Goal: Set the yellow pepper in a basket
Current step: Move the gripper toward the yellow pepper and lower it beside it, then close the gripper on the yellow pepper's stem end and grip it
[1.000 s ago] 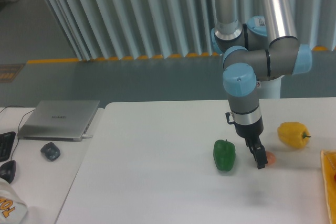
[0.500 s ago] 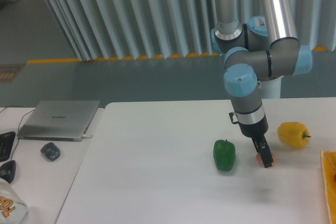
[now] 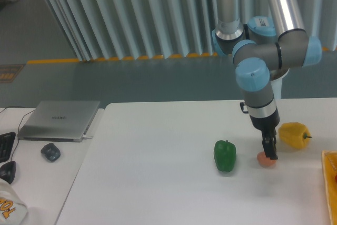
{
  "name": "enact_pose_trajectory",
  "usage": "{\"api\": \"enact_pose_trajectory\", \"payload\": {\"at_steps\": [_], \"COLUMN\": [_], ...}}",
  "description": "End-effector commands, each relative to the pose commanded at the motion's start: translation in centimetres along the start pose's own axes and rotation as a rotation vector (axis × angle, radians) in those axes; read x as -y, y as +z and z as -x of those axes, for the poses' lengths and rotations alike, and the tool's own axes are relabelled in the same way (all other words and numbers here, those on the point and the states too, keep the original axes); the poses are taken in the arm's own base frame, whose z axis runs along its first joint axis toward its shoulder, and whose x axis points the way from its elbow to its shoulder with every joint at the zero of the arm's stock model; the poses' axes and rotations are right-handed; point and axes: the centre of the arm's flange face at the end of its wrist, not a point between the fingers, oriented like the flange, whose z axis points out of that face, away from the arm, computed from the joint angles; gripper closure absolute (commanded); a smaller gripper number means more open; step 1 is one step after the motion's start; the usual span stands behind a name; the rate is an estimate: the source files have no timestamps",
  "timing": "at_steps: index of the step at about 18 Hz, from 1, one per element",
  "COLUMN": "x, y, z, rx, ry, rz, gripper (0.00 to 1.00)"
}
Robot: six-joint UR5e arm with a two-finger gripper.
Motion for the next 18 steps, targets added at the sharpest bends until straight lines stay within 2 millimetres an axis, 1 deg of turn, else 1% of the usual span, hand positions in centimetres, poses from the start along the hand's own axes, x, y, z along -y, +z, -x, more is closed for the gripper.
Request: {"api": "enact_pose_trajectory", "payload": {"at_steps": [2, 6, 9, 11, 13, 15, 16, 17, 18], "x": [-0.1, -0.4, -0.9, -1.0, -0.8, -0.2, -0.3, -0.5, -0.9], "y": [0.2, 0.1, 0.1, 0.0, 0.4, 1.3, 1.6, 2.4, 2.7], "z": [-0.5, -0.7, -0.9, -1.0, -1.5, -1.8, -1.9, -2.2, -2.5], "rx": [-0.037, -0.066, -0.074, -0.074, -0.081, -0.092, -0.101, -0.118, -0.126], "ry": [0.075, 0.205, 0.272, 0.282, 0.297, 0.305, 0.308, 0.306, 0.297], "rz": [0.059, 0.091, 0.1, 0.101, 0.096, 0.089, 0.091, 0.084, 0.079], "gripper": [0.0, 0.0, 0.0, 0.0, 0.0, 0.0, 0.0, 0.0, 0.0]}}
